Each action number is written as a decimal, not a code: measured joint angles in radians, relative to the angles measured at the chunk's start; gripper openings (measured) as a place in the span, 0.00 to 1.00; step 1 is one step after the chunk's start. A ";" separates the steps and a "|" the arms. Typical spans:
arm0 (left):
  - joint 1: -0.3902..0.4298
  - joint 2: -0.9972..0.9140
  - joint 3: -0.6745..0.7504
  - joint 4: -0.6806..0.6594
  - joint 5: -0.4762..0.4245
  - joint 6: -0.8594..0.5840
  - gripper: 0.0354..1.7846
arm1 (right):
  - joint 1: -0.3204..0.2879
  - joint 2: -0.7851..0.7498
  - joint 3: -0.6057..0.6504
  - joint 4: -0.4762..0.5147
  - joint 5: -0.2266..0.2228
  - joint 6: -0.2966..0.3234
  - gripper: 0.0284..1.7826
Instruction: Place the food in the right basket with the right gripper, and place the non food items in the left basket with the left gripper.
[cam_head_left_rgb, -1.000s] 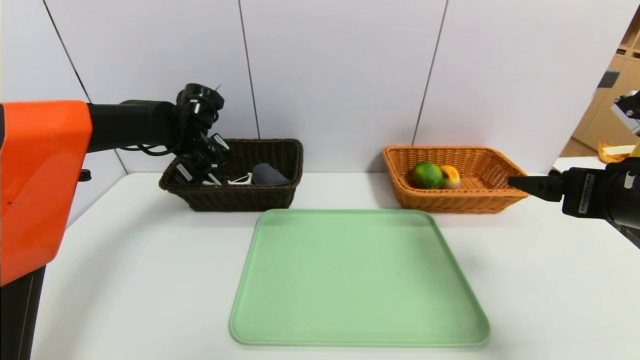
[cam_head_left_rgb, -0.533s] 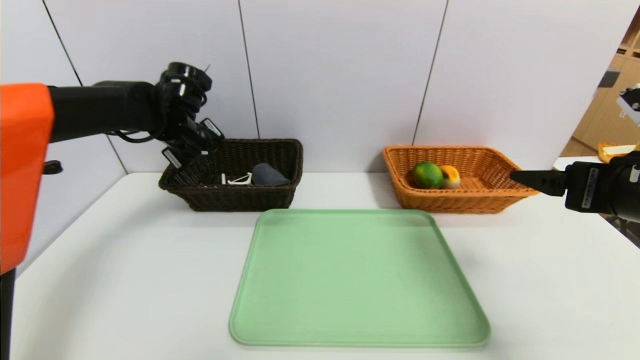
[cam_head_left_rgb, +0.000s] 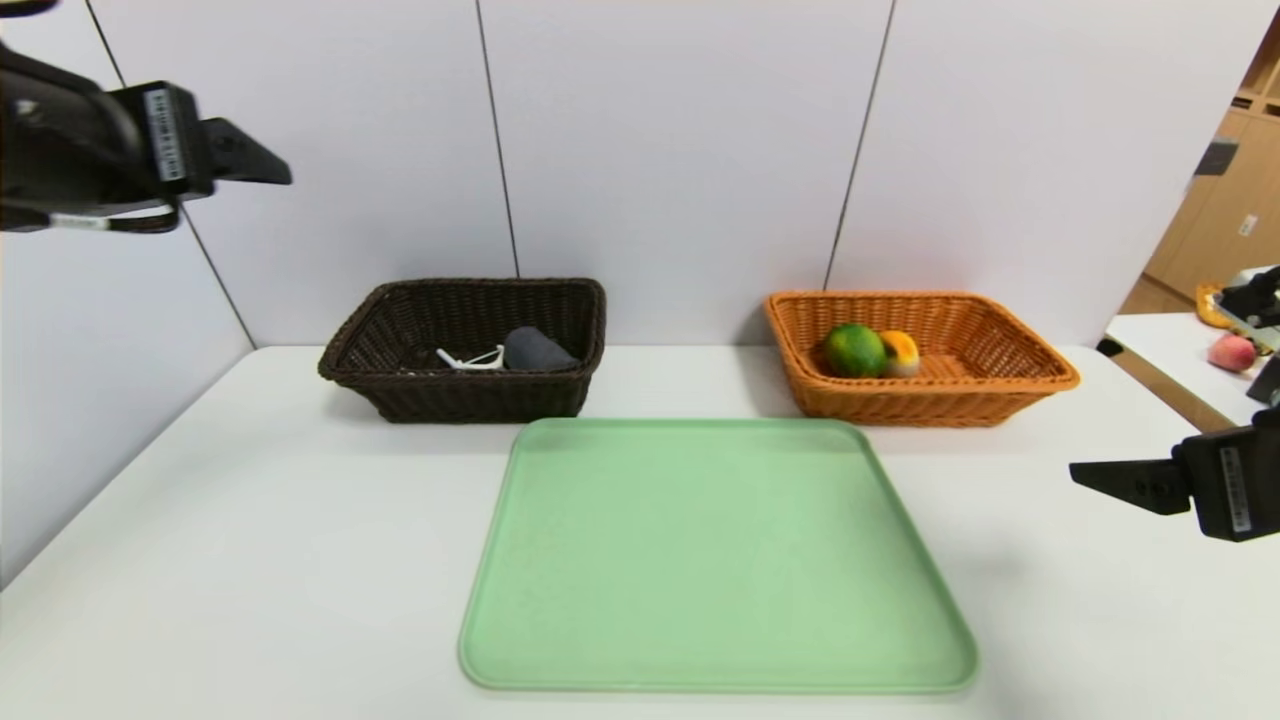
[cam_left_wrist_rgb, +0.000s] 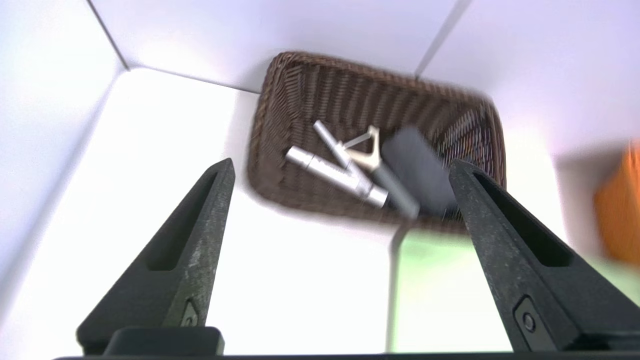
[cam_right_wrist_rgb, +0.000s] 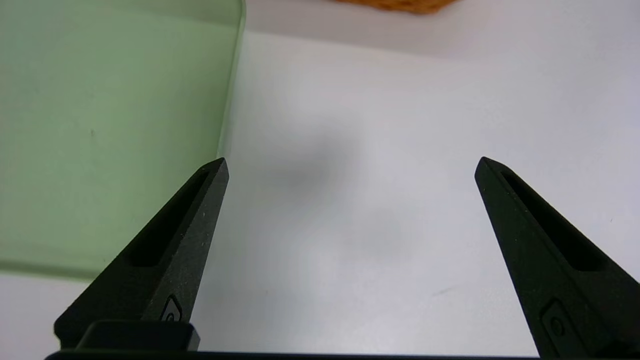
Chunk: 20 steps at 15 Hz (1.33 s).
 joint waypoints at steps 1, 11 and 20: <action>0.000 -0.103 0.080 0.001 -0.013 0.077 0.86 | -0.001 -0.022 0.014 0.003 0.002 0.001 0.95; 0.207 -1.012 0.694 0.030 -0.098 0.278 0.93 | -0.029 -0.582 0.358 -0.235 -0.090 -0.002 0.95; 0.217 -1.434 0.937 0.003 -0.135 0.340 0.94 | -0.038 -0.927 0.451 -0.519 -0.295 -0.137 0.95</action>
